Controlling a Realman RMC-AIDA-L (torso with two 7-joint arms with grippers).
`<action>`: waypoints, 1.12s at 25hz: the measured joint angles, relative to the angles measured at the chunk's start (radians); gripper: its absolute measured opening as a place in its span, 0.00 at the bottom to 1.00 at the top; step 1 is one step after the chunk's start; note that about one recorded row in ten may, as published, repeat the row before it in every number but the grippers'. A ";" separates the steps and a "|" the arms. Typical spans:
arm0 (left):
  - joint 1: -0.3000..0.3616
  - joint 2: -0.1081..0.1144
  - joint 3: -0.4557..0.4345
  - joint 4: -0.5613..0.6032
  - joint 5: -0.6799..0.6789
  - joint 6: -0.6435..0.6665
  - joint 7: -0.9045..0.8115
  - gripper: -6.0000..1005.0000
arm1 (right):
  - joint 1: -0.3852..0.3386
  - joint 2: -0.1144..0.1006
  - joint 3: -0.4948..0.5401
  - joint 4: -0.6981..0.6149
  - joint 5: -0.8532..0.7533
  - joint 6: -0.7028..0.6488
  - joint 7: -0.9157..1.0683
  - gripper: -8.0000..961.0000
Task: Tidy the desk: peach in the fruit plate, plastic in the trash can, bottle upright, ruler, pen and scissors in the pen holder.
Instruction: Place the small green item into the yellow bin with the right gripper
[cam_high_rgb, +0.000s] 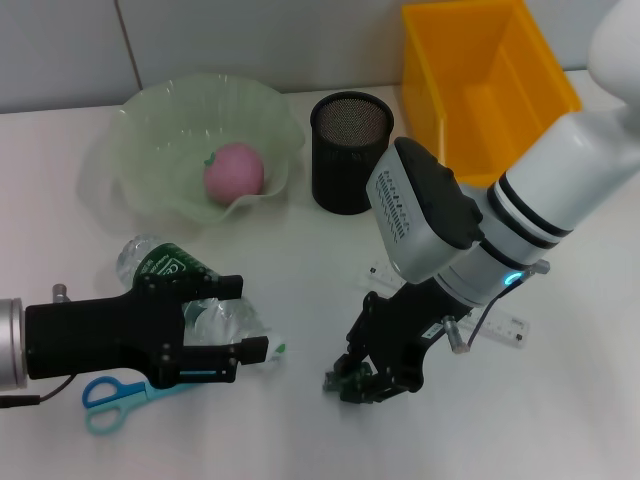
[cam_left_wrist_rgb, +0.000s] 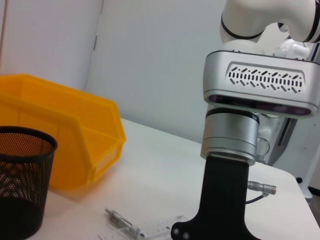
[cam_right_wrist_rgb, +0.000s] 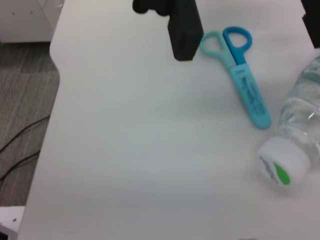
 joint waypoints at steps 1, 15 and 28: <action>0.000 0.000 -0.003 0.000 0.000 0.000 0.000 0.84 | -0.001 -0.001 0.001 -0.004 0.005 -0.003 0.000 0.36; -0.005 0.000 -0.029 -0.009 0.000 0.007 0.011 0.84 | -0.094 -0.019 0.238 -0.244 0.022 -0.116 0.041 0.31; -0.005 0.000 -0.033 -0.009 0.000 0.013 0.014 0.84 | -0.155 -0.023 0.705 -0.373 0.122 0.040 0.052 0.31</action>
